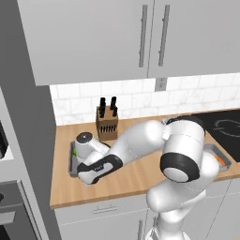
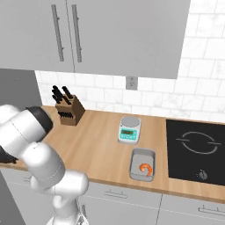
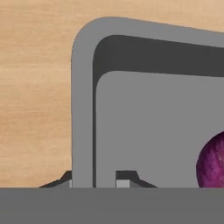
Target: Take the meat container that has the shrimp and place it on the second highest rack of the freezer. Then take the vegetable container that has the onion and lemon wedge and place it on the highest rack of the freezer.
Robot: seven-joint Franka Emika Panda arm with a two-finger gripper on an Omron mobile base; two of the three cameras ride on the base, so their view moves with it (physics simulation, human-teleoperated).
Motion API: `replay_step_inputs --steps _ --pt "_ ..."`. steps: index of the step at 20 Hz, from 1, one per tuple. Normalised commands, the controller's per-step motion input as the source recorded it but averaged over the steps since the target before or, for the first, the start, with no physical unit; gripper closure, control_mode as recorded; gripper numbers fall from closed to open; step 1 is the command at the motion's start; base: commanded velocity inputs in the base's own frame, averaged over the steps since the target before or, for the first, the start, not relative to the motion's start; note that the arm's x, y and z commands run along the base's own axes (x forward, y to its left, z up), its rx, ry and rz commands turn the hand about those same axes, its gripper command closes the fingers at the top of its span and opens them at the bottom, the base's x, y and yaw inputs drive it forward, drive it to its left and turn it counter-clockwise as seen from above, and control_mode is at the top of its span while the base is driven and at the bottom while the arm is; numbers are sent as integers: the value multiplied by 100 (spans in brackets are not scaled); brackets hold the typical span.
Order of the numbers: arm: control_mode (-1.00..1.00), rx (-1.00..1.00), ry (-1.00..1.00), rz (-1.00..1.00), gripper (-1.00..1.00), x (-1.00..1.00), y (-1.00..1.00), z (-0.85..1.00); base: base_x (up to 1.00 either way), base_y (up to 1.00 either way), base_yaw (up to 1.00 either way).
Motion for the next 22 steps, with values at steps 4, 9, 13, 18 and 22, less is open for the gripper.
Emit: replay_step_inputs --steps 4,9,13,18,22 --pt "-100 0 -3 23 100 -27 -8 17 0 0 0" --pt "-100 0 -11 14 100 -29 -59 62 0 0 0" --pt "-100 0 -5 7 100 -46 -94 63 0 0 0" --pt "-100 -1 3 0 100 -40 -100 71 0 0 0" --pt "-100 -9 4 0 100 -38 -100 49 0 0 0"
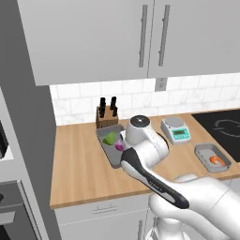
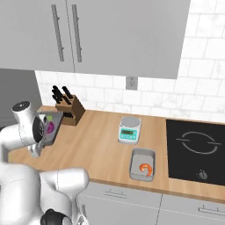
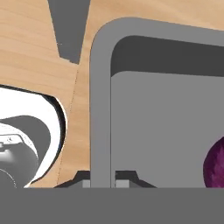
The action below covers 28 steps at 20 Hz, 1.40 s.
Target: Take the meat container that has the shrimp and place it on the second highest rack of the freezer. Then take the vegetable container that has the onion and lemon wedge and place it on the highest rack of the freezer.
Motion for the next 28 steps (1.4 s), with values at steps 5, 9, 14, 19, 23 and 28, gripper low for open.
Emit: replay_step_inputs --steps 5,9,14,19,23,28 --pt "-100 -6 6 0 100 -15 -100 53 0 0 0" --pt "-100 -3 4 -1 100 0 -100 69 0 0 0" --pt "-100 0 0 0 100 -5 -36 76 0 0 0" --pt "-100 0 3 0 100 -13 7 34 0 0 0" --pt "-100 0 4 -1 100 -36 4 -1 0 0 0" --pt "100 0 0 0 100 -1 0 0 -54 0 -1"
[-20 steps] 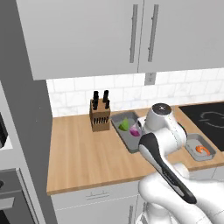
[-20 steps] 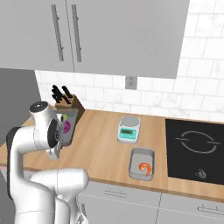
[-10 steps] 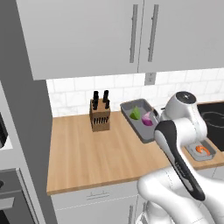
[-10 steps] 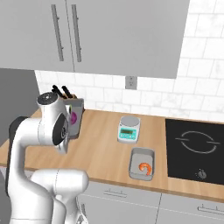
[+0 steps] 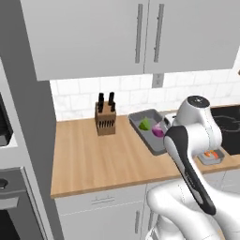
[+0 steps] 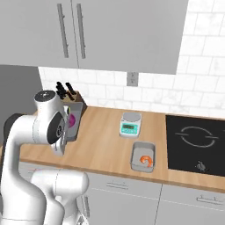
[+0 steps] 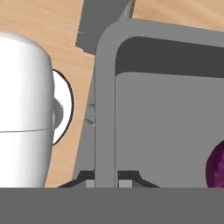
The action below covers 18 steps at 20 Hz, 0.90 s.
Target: Take the meat container that has the shrimp and place it on the second highest rack of the freezer. Then take the vegetable container that has the onion and lemon wedge and place it on the highest rack of the freezer.
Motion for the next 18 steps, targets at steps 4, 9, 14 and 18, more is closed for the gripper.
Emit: replay_step_inputs --steps 4,9,14,18 --pt "100 0 0 0 100 0 0 0 -100 2 -8" --pt "100 0 0 0 100 0 0 0 -54 47 -6" --pt "100 0 0 0 100 0 0 0 0 99 -12" --pt "100 0 0 0 100 0 0 0 -54 66 -13"
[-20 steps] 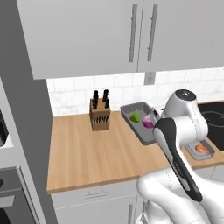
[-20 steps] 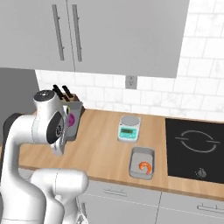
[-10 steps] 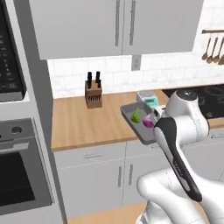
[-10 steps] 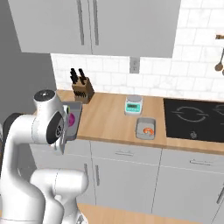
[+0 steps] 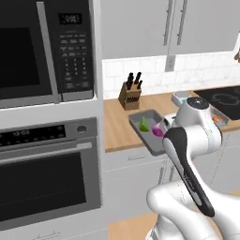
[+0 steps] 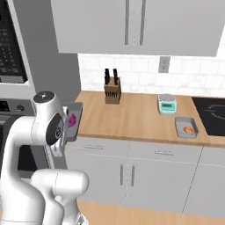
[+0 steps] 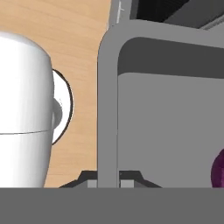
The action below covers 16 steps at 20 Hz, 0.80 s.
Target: Take the meat container that has the shrimp and place it on the second highest rack of the freezer. Then take the vegetable container that has the onion and lemon wedge and place it on the highest rack of the freezer.
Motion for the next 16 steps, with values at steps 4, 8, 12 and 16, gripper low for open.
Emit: replay_step_inputs --steps 4,8,12,16 --pt "100 0 0 0 100 0 0 0 -96 35 -10" --pt "100 0 0 0 100 0 0 0 -33 95 -1" --pt "100 0 0 0 100 0 0 0 0 100 0" --pt "100 0 0 0 100 0 0 0 0 100 0"
